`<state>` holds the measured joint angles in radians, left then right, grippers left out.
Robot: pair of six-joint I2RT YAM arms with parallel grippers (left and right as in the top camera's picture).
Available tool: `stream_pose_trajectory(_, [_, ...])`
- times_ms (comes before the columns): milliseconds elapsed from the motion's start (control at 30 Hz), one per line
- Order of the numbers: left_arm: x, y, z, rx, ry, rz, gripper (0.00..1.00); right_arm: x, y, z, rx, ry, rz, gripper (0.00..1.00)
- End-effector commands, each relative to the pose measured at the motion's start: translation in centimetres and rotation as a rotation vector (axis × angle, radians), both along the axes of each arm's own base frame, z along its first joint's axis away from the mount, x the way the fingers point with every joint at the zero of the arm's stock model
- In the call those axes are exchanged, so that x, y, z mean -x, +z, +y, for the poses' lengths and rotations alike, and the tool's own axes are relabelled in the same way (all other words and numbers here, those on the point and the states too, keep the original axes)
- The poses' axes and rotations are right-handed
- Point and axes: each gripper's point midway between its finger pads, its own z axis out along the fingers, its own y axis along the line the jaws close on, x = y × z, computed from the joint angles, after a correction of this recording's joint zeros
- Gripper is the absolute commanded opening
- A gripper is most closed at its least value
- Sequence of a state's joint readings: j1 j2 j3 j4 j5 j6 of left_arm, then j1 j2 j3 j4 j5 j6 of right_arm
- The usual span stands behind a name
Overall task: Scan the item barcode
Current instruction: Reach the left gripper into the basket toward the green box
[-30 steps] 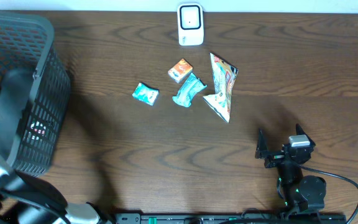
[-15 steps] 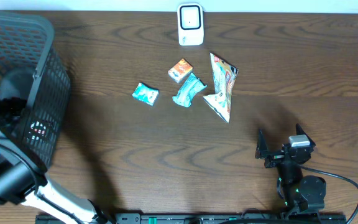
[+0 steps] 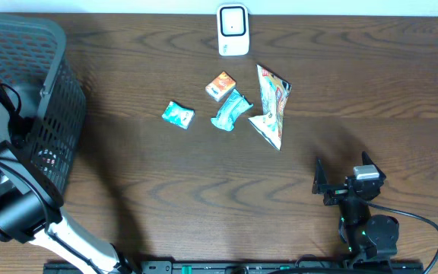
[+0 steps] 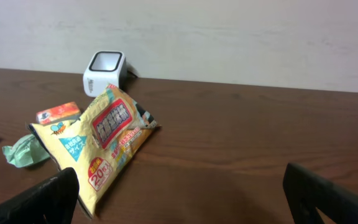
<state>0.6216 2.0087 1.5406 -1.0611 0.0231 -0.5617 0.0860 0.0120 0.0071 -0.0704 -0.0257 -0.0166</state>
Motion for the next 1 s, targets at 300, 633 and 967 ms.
stream_pose_trajectory(300, [1.4,-3.0,-0.3,0.003,0.027,0.035,0.98,0.0,-0.1,-0.3,0.015,-0.011,0.0,0.99])
stream_pose_trajectory(633, [1.9,-3.8,-0.4,0.005,0.031,0.037,1.0,0.0,-0.1,-0.3,0.015,-0.011,0.0,0.99])
stream_pose_trajectory(967, [2.6,-5.0,-0.9,0.013,0.031,0.048,0.76,0.0,-0.1,-0.3,0.015,-0.011,0.0,0.99])
